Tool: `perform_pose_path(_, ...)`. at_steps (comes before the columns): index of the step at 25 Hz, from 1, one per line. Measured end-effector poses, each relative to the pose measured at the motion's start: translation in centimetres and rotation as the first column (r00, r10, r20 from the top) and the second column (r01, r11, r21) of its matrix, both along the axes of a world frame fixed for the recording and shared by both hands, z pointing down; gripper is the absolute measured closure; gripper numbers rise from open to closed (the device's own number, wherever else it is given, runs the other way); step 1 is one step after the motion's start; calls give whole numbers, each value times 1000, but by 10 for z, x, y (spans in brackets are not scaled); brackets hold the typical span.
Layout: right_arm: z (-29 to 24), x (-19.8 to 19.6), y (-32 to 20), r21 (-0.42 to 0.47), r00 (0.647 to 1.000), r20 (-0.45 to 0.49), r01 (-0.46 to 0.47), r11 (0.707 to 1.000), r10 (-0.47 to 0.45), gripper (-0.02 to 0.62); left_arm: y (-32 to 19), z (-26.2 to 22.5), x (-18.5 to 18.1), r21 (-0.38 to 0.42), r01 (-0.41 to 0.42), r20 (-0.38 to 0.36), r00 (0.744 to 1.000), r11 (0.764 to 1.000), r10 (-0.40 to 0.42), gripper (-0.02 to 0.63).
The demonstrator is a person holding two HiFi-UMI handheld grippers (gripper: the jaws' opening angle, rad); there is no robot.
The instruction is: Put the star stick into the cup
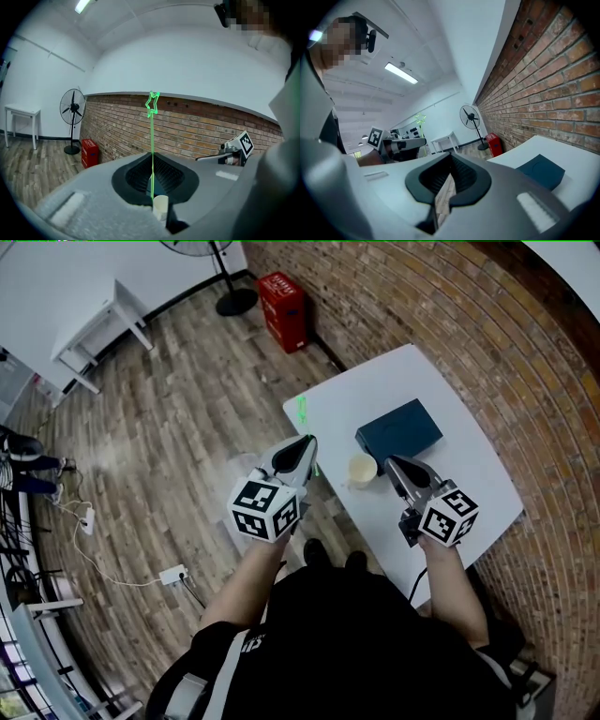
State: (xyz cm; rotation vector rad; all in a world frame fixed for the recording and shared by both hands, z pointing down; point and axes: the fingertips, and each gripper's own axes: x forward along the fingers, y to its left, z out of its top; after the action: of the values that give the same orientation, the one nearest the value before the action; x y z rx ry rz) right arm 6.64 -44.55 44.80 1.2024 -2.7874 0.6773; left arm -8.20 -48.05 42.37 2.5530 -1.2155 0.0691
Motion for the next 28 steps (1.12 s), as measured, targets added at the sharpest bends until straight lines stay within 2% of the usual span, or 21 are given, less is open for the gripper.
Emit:
perform_pose_path(4, 11, 20, -11, -21, 1000, 6, -25, 999, 25, 595, -17, 8, 28, -9, -30, -7, 1000, 1000, 30, 594)
perform_pose_path(11, 53, 38, -6, -116, 999, 11, -45, 992, 46, 595, -31, 34, 79, -33, -108, -8, 994, 994, 107, 594)
perform_pose_path(18, 78, 45, 7, -170, 998, 19, -63, 983, 67, 595, -36, 71, 106, -85, -148, -7, 989, 985, 148, 594)
perform_pose_path(25, 79, 58, 9, -173, 996, 29, -74, 982, 80, 595, -37, 107, 127, -129, -166, 19, 985, 978, 170, 594)
perform_pose_path(28, 81, 62, 11, -178, 996, 32, -79, 981, 85, 595, -39, 126, 133, -172, -164, 14, 986, 971, 169, 594)
